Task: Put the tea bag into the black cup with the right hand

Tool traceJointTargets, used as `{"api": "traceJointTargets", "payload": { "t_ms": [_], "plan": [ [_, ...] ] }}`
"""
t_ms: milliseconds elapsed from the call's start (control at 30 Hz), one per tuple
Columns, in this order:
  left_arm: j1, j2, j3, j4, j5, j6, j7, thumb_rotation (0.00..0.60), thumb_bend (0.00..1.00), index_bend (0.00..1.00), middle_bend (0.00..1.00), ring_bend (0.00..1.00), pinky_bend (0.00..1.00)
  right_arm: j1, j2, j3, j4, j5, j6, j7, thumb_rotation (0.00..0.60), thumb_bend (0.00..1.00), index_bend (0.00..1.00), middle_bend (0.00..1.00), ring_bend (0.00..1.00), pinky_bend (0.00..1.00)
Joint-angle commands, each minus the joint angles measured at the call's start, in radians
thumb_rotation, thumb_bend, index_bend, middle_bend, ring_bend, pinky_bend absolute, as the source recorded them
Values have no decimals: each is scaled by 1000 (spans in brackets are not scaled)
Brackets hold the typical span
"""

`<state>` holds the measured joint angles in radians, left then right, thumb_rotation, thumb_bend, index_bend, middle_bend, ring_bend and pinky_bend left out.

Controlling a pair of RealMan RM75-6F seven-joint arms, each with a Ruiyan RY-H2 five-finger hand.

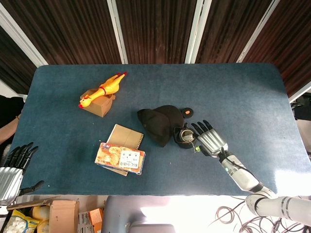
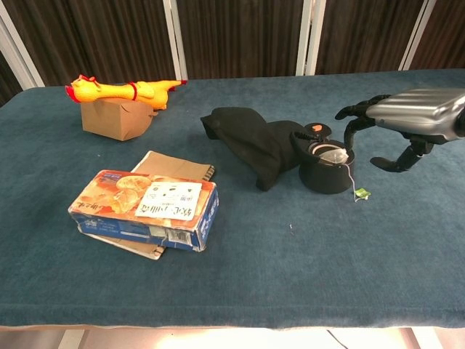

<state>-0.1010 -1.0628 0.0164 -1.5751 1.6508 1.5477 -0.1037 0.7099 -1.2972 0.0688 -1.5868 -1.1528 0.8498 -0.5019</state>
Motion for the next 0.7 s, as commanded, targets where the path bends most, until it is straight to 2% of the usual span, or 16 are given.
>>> {"api": "traceJointTargets", "payload": {
  "t_ms": [33, 433, 700],
  "plan": [
    [0, 1, 0, -2, -1, -2, 1, 600, 20, 0, 0, 0, 68, 6, -6, -1, 5, 8, -5, -4, 600, 450, 341, 15, 0, 0],
    [3, 1, -1, 0, 1, 6, -2, 600, 20, 0, 0, 0, 68, 23, -27, -5, 24, 34, -15, -22, 600, 449, 335, 15, 0, 0],
    [4, 1, -2, 1, -1, 6, -3, 600, 21, 0, 0, 0, 68, 65, -92, 9, 107, 101, -65, -23, 600, 450, 335, 15, 0, 0]
  ]
}}
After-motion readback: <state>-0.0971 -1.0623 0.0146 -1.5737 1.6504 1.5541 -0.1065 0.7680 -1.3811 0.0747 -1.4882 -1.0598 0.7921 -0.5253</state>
